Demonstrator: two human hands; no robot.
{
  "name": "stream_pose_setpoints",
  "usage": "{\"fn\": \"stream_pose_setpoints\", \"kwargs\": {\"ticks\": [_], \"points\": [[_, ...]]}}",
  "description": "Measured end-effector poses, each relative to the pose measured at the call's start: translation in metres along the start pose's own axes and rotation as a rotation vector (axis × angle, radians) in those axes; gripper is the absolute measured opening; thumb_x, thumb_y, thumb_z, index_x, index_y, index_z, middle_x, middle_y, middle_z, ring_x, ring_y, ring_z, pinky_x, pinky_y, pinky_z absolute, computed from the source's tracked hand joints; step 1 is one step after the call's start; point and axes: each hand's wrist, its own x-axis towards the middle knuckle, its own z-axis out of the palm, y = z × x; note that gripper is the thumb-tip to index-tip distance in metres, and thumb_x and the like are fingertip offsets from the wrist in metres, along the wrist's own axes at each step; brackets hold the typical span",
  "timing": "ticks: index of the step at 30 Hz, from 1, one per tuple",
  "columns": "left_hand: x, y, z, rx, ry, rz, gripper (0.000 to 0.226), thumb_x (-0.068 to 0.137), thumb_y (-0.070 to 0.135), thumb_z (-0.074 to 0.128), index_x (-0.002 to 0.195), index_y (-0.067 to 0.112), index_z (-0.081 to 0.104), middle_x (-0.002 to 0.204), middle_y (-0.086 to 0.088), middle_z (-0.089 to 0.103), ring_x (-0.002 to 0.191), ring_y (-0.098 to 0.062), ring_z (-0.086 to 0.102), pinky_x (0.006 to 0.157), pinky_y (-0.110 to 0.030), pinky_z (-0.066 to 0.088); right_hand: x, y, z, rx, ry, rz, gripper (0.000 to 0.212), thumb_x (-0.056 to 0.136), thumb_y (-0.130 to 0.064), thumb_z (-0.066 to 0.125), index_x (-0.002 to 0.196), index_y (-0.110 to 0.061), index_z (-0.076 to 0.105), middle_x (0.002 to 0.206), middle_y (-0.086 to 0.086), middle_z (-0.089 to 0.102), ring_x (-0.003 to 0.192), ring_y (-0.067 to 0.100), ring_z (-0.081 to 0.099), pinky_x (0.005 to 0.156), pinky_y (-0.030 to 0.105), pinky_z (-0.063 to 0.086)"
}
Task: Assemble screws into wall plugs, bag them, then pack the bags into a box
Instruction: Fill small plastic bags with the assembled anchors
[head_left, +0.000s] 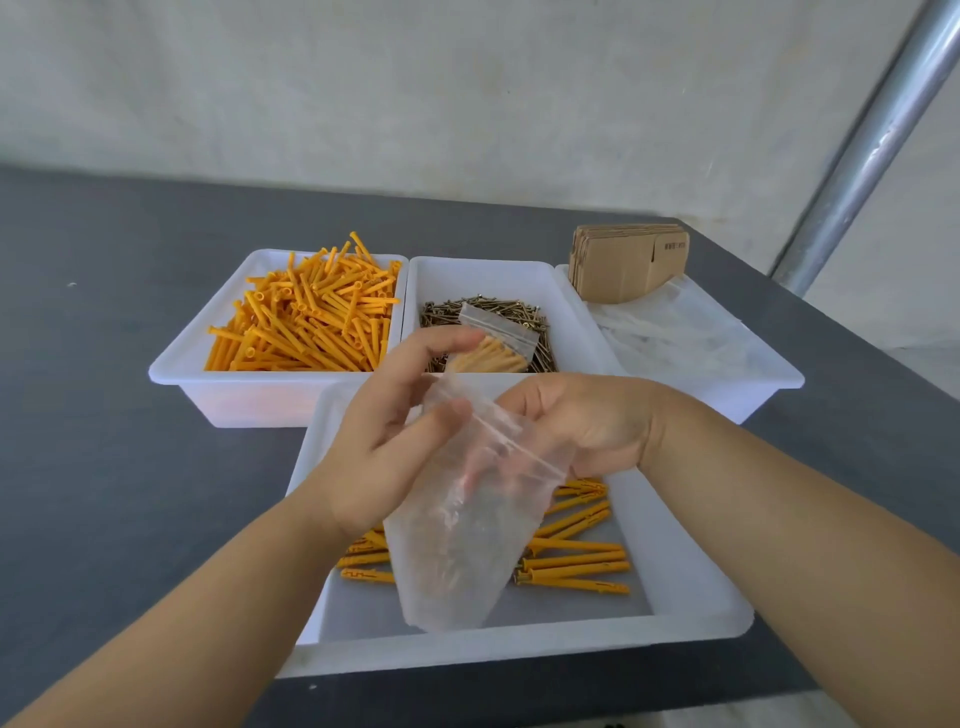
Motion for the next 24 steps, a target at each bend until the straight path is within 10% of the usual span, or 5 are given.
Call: {"fn": "stream_pose_setpoints", "kwargs": {"ticks": [7,16,19,21,24], "points": [[0.003,-0.007,0.001,0.253,-0.189,-0.164,0.006,0.078,0.014,0.068,0.079,0.011,0.073,0.116,-0.002,0.058,0.104,-0.010,0.063,0.075,-0.031,0.051,0.021,0.006,-0.029,-0.416,0.224,0.285,0.019,0.086,-0.010,0.074,0.082,-0.027,0.080,0.088,-0.001,0.070,0.091,0.019,0.062,0.084,0.038,0.054],[0.004,-0.006,-0.003,0.560,-0.305,0.052,0.021,0.075,0.007,0.056,0.083,0.016,0.073,0.085,0.003,0.069,0.080,-0.018,0.064,0.076,-0.042,0.049,0.032,0.032,-0.033,-0.142,0.116,0.339,0.019,0.093,0.001,0.057,0.108,-0.008,0.063,0.094,0.006,0.059,0.081,0.015,0.057,0.069,0.025,0.051],[0.004,-0.007,-0.006,0.596,-0.304,0.022,0.021,0.075,0.013,0.050,0.083,0.017,0.069,0.075,0.003,0.066,0.071,-0.019,0.058,0.070,-0.041,0.047,0.022,0.030,-0.035,-0.044,0.441,0.188,0.015,0.093,-0.001,0.060,0.101,-0.011,0.066,0.097,0.004,0.072,0.089,0.016,0.070,0.075,0.030,0.053],[0.003,-0.006,-0.008,0.549,-0.288,-0.021,0.020,0.074,0.012,0.049,0.083,0.017,0.066,0.077,0.003,0.063,0.073,-0.018,0.057,0.067,-0.040,0.048,0.006,0.027,-0.038,-0.211,0.647,0.124,0.009,0.090,-0.008,0.068,0.096,-0.014,0.069,0.092,0.003,0.076,0.085,0.015,0.073,0.069,0.028,0.053],[0.002,-0.009,-0.010,0.528,-0.292,-0.114,0.020,0.076,0.014,0.047,0.084,0.016,0.065,0.081,0.000,0.065,0.077,-0.020,0.059,0.071,-0.042,0.049,-0.017,0.031,-0.029,-0.712,0.419,0.300,0.010,0.082,-0.020,0.078,0.090,-0.023,0.073,0.077,-0.004,0.076,0.068,0.007,0.068,0.059,0.022,0.051]]}}
